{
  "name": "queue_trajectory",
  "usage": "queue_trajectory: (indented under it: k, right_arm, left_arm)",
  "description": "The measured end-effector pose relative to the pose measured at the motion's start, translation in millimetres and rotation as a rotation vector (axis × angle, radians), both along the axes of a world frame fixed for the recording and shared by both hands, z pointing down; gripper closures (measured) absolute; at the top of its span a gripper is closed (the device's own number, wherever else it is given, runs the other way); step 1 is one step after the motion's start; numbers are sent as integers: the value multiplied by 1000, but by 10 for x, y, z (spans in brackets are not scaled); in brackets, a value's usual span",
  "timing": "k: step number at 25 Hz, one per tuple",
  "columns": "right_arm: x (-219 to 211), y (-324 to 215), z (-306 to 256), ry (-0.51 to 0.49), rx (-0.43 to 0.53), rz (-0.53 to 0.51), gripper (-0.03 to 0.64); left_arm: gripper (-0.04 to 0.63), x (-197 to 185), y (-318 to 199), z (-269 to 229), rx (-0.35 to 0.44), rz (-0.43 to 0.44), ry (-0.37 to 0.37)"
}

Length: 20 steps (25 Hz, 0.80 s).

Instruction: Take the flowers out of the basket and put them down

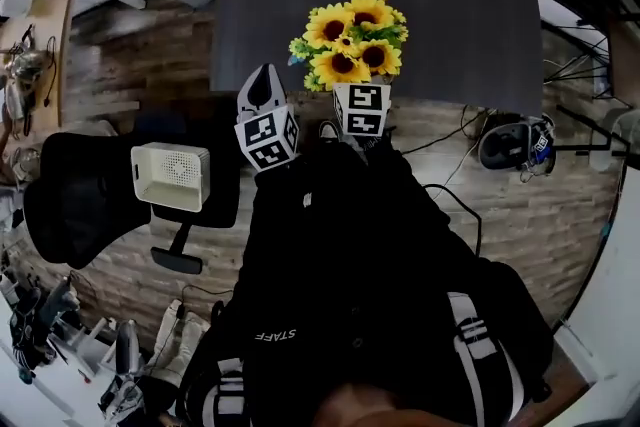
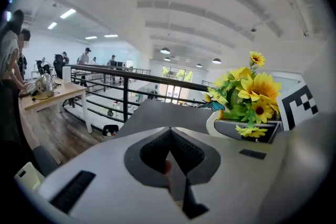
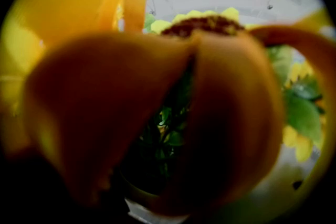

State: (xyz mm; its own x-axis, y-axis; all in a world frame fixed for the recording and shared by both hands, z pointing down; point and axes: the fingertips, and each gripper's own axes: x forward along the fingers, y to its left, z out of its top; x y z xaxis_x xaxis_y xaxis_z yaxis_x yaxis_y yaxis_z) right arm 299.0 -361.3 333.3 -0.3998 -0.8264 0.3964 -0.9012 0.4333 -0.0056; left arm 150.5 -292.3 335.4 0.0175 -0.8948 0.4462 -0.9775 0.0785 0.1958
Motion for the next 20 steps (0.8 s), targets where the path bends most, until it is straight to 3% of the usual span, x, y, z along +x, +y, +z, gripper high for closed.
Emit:
queue_trajectory:
  k: [10, 20]
  right_arm:
    - [197, -388, 761, 21, -66, 61, 94]
    - [310, -678, 1594, 34, -116, 103, 94]
  left_arm:
    - [598, 256, -568, 684, -72, 128, 2]
    - [598, 359, -857, 1389, -116, 184, 16]
